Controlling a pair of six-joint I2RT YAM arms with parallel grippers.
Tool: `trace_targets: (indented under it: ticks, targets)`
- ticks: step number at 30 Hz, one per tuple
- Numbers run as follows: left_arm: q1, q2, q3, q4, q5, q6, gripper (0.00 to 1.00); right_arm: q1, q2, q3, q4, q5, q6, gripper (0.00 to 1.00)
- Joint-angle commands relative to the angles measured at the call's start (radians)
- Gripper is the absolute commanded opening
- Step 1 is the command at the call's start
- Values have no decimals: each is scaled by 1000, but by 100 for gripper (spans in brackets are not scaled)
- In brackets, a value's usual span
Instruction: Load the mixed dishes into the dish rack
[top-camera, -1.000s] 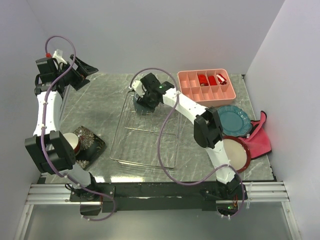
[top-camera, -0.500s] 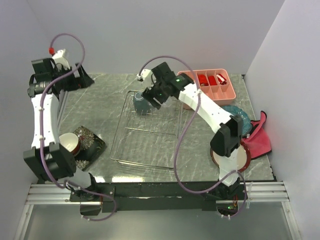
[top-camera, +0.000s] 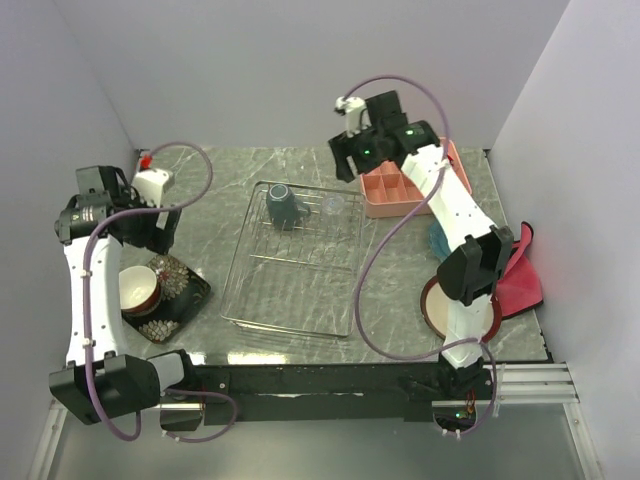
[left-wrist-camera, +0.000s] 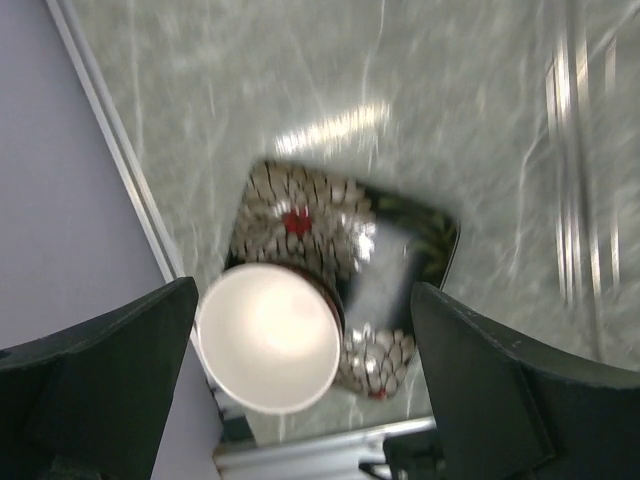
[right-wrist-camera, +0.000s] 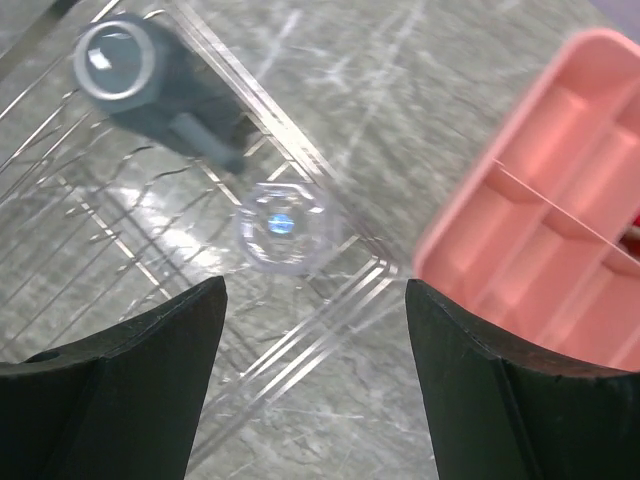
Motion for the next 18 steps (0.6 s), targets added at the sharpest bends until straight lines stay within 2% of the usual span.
trace_targets:
  ticks: [1, 4, 5, 8, 14, 18]
  targets:
    - [-21, -10, -63, -71, -106, 99, 93, -74, -81, -10, 9, -96, 54, 80]
    - [-63, -3, -88, -71, -130, 102, 93, -130, -211, -140, 70, -135, 69, 80]
    - [-77, 4, -106, -61, -155, 102, 93, -143, -253, -200, 146, -142, 74, 80]
    - [-90, 21, -172, -58, -248, 97, 90, -154, -392, -443, 248, -141, 51, 80]
    - [-88, 6, -240, -25, -362, 70, 86, -152, -523, -619, 332, -98, 132, 81]
    - [-68, 44, -220, -99, -376, 53, 82, -154, -566, -639, 342, -116, 94, 82]
